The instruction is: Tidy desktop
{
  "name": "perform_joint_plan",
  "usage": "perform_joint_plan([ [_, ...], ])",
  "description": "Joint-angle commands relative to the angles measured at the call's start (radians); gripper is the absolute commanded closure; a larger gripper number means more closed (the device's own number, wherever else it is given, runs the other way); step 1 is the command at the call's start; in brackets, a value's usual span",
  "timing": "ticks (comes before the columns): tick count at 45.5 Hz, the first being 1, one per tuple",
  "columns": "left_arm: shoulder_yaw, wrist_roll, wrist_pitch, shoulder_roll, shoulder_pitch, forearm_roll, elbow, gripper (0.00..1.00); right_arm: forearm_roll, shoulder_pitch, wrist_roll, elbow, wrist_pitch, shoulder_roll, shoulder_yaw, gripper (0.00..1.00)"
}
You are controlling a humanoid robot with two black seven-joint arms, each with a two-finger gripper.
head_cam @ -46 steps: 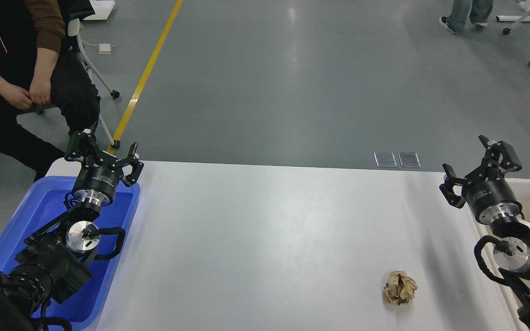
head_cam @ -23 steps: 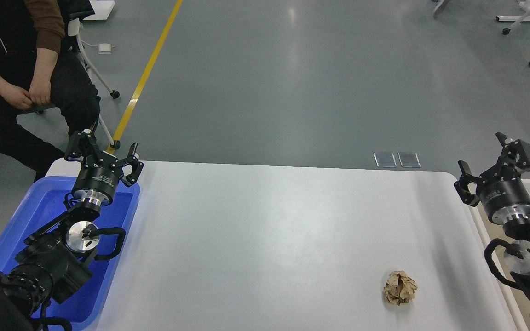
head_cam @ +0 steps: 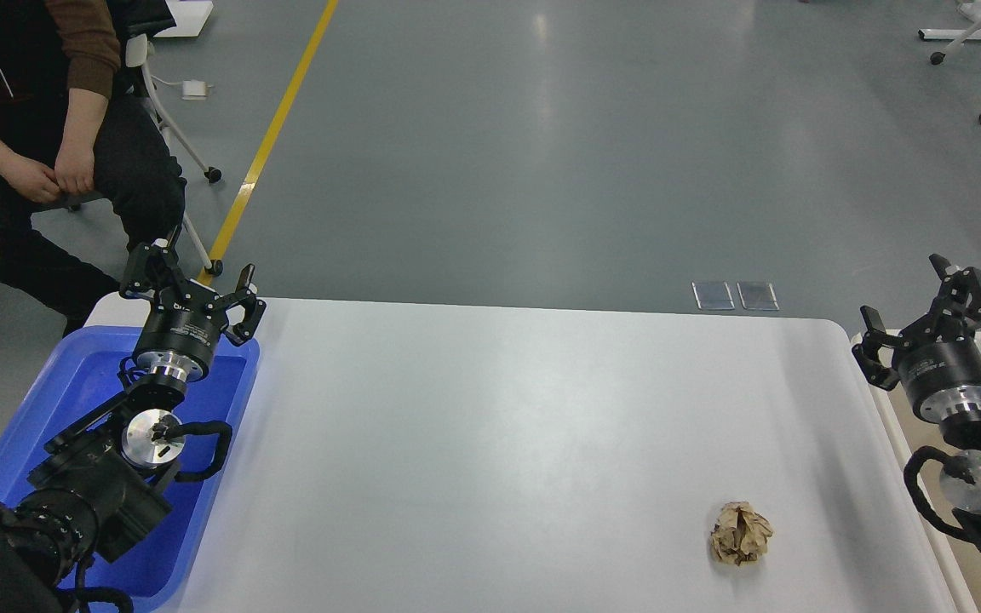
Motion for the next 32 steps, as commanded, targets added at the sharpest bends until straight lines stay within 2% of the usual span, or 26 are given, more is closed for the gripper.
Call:
perform_joint_plan([
  [1,0.001,0.0,0.0,0.0,0.0,0.0,0.0,0.0,-0.001,0.013,0.002,-0.02,-0.004,-0.031,-0.001,0.0],
  [16,0.001,0.0,0.0,0.0,0.0,0.0,0.0,0.0,-0.006,0.025,0.0,-0.015,-0.007,-0.088,-0.036,0.0],
  [23,-0.001,0.0,0.0,0.0,0.0,0.0,0.0,0.0,-0.012,0.076,0.0,-0.004,-0.005,-0.163,-0.207,0.0],
  [32,-0.001,0.0,0.0,0.0,0.0,0.0,0.0,0.0,-0.144,0.2,0.0,0.005,-0.007,-0.236,-0.5,0.0],
])
